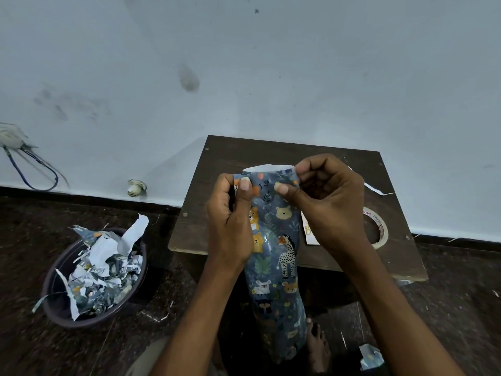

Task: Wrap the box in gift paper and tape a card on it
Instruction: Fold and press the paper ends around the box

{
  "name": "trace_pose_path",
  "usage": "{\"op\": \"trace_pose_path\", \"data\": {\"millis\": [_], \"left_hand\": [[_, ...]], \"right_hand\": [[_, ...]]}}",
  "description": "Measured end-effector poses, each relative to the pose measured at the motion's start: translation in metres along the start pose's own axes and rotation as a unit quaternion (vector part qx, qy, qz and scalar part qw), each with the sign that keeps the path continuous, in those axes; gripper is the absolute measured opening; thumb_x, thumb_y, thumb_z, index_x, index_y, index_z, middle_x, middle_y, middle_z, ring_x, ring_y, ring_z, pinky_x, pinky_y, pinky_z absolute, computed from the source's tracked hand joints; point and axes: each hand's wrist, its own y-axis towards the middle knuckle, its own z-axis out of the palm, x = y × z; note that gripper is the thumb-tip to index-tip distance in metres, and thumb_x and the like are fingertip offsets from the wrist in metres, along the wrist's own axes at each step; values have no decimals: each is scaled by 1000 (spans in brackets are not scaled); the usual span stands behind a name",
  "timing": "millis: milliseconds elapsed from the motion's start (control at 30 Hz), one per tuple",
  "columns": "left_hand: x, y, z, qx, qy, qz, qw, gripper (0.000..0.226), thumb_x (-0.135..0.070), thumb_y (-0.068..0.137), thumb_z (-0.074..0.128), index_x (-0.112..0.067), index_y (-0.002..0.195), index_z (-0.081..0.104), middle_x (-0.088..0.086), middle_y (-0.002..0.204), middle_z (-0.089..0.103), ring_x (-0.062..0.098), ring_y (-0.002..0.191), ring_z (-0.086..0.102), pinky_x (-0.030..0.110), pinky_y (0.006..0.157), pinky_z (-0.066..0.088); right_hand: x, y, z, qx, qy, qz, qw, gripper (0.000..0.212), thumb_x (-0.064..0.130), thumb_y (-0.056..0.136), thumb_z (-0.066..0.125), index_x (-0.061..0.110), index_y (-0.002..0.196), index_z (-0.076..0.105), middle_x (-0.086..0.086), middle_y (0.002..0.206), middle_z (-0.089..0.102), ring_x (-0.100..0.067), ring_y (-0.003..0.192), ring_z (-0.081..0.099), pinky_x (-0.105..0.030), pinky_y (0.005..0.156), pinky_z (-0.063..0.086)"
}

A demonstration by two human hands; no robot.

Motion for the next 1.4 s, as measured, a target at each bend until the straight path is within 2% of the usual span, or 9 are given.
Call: {"op": "trace_pose_path", "data": {"millis": [167, 333, 500, 700, 833, 933, 1033, 1167, 1400], "left_hand": [[0, 0, 0, -21, -24, 2, 999, 25, -32, 102, 50, -10, 92, 57, -10, 79, 65, 9, 75, 59, 33, 67, 51], [1, 1, -2, -24, -39, -14, 999, 23, -33, 101, 50, -15, 87, 54, -11, 76, 60, 10, 74, 54, 40, 69, 47], [0, 0, -3, -21, -88, -18, 996, 20, -28, 101, 50, -19, 84, 54, -11, 74, 58, 14, 71, 50, 40, 68, 43], [1, -2, -3, -1, -69, 12, 998, 20, -25, 102, 50, -17, 85, 58, -10, 75, 61, 14, 72, 54, 40, 69, 44], [0, -2, -4, 1, -51, 9, 999, 22, -27, 101, 51, -13, 86, 58, -10, 75, 64, 9, 72, 58, 33, 68, 47], [2, -2, -5, 16, -49, 6, 999, 27, -39, 98, 54, -14, 88, 59, -8, 77, 64, 13, 75, 60, 42, 71, 48], [1, -2, -4, 15, -46, 8, 999, 26, -42, 95, 54, -18, 87, 59, -8, 77, 64, 11, 75, 60, 43, 72, 49], [0, -2, -2, 4, -21, 6, 1000, 18, -39, 97, 55, -31, 82, 61, -10, 77, 68, 8, 78, 64, 38, 72, 51], [1, -1, 0, -12, -6, 2, 1000, 17, -31, 98, 55, -31, 83, 62, -9, 79, 71, 9, 79, 66, 38, 72, 53]], "right_hand": [[-4, -1, -6, 47, 2, 43, 998, 35, 23, 76, 88, 4, 70, 59, -10, 66, 62, -21, 58, 55, -38, 52, 46], [-3, -2, -7, 101, 26, 41, 994, 45, 19, 79, 83, 0, 53, 51, -18, 68, 63, -32, 61, 60, -39, 56, 48], [-1, -4, -4, 72, 10, 42, 996, 32, 11, 74, 89, 3, 76, 58, -4, 70, 68, -23, 62, 65, -36, 53, 53], [0, -4, -3, 65, -2, 21, 998, 29, 13, 73, 87, 9, 92, 66, -16, 90, 73, -44, 78, 68, -61, 61, 56], [3, -1, -3, 50, 36, 39, 997, 33, 13, 79, 81, 16, 104, 60, -7, 96, 66, -22, 77, 62, -47, 62, 54], [3, 2, -7, 56, -6, -7, 998, 38, 10, 85, 75, 21, 118, 60, -8, 109, 60, -25, 77, 56, -37, 63, 52], [0, 3, -9, 83, -50, -38, 995, 23, 9, 89, 72, 15, 110, 66, -8, 103, 60, -36, 81, 55, -41, 61, 52], [-1, 6, -9, 80, -27, -9, 996, 11, 8, 86, 73, 13, 95, 68, -1, 92, 67, -22, 80, 61, -38, 61, 53], [-5, 4, -3, 33, -21, 4, 999, 33, -6, 82, 79, 13, 108, 71, -7, 93, 73, -16, 81, 71, -28, 72, 59]]}}
